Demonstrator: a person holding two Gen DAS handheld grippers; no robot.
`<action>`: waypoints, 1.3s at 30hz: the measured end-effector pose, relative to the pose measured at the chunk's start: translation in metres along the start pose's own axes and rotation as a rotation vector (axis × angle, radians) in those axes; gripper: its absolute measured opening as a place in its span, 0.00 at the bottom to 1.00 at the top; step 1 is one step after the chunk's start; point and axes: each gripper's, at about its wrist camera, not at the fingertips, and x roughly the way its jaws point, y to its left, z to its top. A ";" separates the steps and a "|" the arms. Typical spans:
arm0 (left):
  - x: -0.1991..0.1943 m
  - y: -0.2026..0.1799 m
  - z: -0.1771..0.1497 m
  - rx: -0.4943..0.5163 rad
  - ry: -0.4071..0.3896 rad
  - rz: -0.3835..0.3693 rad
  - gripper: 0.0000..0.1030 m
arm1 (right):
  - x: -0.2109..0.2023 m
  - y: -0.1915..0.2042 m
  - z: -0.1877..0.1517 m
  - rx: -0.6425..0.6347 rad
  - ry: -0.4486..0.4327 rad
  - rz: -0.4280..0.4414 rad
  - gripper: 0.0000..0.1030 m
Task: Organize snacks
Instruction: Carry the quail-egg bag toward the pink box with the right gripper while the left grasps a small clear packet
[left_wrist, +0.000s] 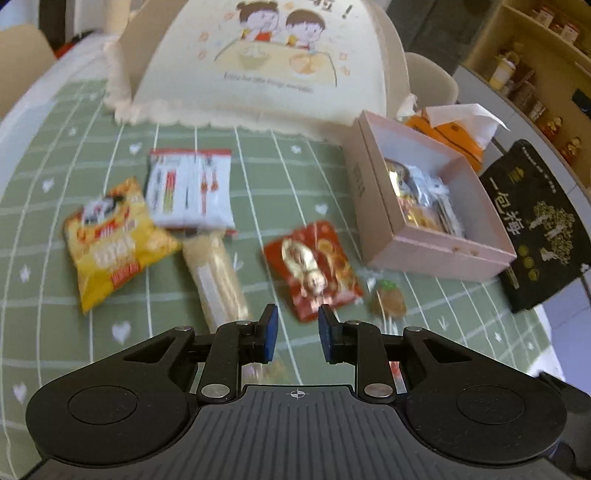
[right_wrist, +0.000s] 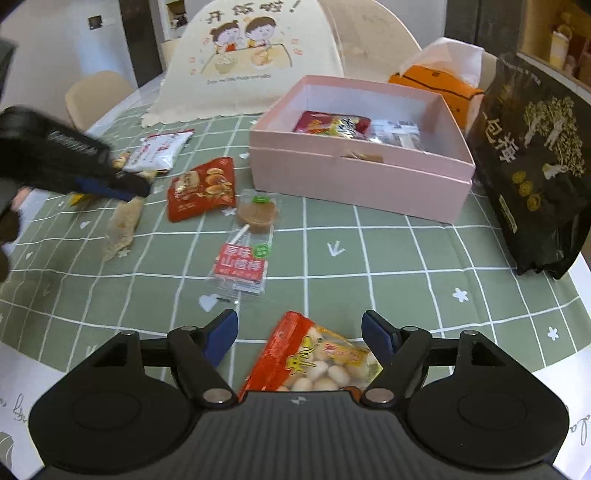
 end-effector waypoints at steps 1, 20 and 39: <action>-0.001 0.001 -0.003 -0.002 0.009 -0.010 0.26 | 0.002 0.000 0.003 -0.001 0.000 0.001 0.73; -0.053 0.064 -0.031 -0.056 0.001 0.056 0.26 | 0.102 0.102 0.100 -0.174 -0.041 0.025 0.73; -0.010 -0.015 -0.024 0.073 0.062 -0.066 0.26 | 0.010 -0.016 0.048 -0.031 -0.061 -0.170 0.65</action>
